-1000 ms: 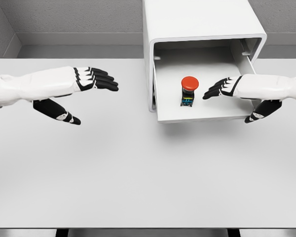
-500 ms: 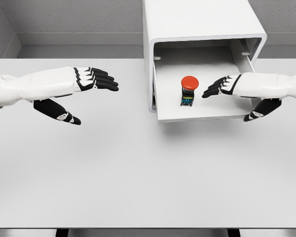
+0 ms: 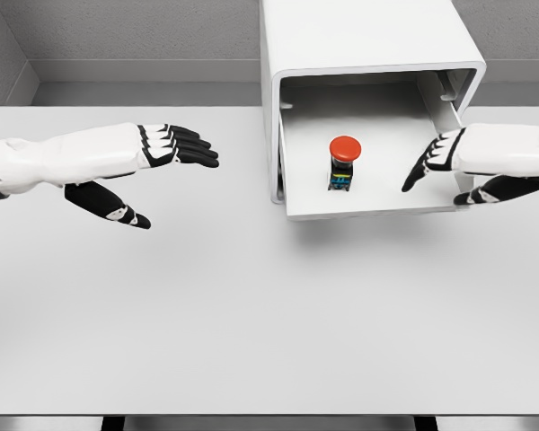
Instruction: Slide open multi-storey tabletop storage cabinets and put open load switch and slide close multi-storey tabletop storage cabinets
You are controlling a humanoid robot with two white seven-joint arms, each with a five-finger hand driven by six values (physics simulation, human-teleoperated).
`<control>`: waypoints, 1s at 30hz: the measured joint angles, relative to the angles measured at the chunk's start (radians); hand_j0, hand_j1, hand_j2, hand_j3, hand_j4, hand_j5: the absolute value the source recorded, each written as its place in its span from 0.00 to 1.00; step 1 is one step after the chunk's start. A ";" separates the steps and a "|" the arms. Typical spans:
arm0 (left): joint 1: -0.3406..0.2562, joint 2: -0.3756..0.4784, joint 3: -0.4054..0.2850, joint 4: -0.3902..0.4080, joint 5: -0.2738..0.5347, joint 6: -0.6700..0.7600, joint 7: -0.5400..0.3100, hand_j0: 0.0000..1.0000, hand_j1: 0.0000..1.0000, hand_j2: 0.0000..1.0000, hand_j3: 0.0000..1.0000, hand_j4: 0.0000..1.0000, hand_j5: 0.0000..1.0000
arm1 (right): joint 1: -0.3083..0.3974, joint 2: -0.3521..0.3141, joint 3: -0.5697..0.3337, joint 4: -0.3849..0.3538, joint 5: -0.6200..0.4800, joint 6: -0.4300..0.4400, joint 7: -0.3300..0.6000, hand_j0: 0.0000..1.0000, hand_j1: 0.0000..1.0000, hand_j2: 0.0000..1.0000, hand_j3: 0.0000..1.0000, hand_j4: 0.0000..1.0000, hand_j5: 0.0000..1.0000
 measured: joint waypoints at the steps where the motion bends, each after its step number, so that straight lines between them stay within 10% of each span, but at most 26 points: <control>1: 0.000 0.000 0.000 0.000 0.000 0.000 0.000 1.00 1.00 1.00 1.00 1.00 1.00 | -0.002 -0.007 0.000 -0.001 -0.004 0.000 -0.001 0.13 0.13 0.13 0.13 0.13 0.13; 30: -0.023 0.037 0.007 -0.009 0.035 0.000 0.000 1.00 1.00 1.00 1.00 1.00 1.00 | 0.132 0.008 0.019 -0.035 -0.024 0.001 -0.066 0.13 0.13 0.13 0.13 0.13 0.13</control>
